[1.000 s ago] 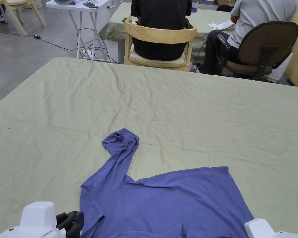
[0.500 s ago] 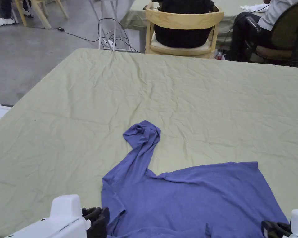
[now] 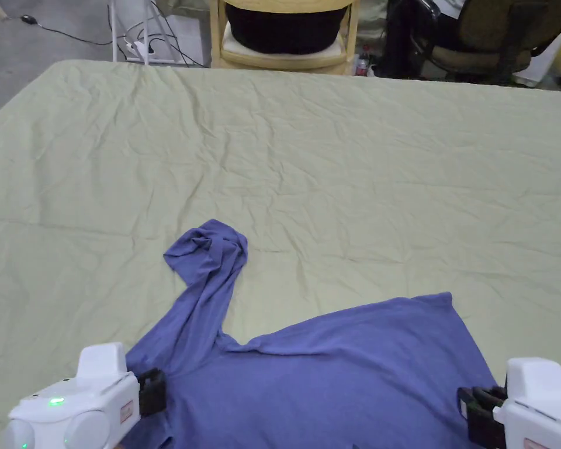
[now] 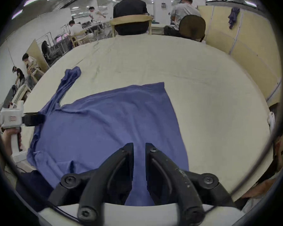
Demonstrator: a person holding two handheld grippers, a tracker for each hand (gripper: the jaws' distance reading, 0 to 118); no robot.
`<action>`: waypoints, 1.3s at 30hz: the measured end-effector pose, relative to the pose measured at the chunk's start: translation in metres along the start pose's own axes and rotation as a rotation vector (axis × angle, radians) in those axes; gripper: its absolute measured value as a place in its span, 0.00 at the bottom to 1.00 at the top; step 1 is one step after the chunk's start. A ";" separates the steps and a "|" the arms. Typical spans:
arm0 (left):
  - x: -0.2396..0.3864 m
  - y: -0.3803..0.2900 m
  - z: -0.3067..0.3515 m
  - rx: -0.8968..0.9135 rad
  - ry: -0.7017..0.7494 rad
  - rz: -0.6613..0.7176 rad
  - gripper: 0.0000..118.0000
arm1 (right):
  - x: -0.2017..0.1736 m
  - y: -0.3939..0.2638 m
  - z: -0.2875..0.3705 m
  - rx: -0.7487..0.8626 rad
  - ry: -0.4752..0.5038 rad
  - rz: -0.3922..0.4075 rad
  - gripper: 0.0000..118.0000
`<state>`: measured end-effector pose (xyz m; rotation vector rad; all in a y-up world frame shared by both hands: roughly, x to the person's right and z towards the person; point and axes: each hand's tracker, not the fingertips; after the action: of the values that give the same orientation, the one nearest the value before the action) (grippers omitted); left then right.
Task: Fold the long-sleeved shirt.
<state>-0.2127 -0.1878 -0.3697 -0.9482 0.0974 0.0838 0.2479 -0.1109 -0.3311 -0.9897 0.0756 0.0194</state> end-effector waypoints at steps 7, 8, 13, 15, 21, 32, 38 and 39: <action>0.012 0.002 0.058 0.106 -0.152 0.003 0.01 | 0.010 0.073 -0.047 0.049 0.029 0.010 0.21; 0.012 0.003 0.064 0.112 -0.165 0.005 0.01 | 0.012 0.087 -0.059 0.045 0.024 0.014 0.25; 0.004 0.010 0.084 0.140 -0.180 0.071 0.01 | 0.013 0.129 -0.129 -0.049 -0.045 0.075 0.96; -0.001 0.011 0.087 0.139 -0.198 0.104 0.01 | 0.011 0.134 -0.147 -0.138 -0.088 0.067 0.95; -0.001 0.011 0.108 0.136 -0.206 0.102 0.01 | 0.012 0.120 -0.124 -0.140 -0.005 0.075 0.07; -0.007 0.012 0.222 0.315 -0.301 0.090 0.01 | 0.004 0.038 0.118 0.352 -0.173 0.148 0.07; -0.007 0.031 0.292 0.462 -0.360 0.084 0.01 | 0.007 0.007 0.243 0.572 -0.205 0.064 0.07; -0.005 0.037 0.303 0.477 -0.372 0.084 0.01 | 0.006 0.006 0.256 0.598 -0.233 0.076 0.07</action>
<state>-0.2081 0.0803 -0.2232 -0.4403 -0.1810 0.2995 0.2674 0.1067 -0.1966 -0.3818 -0.0923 0.1723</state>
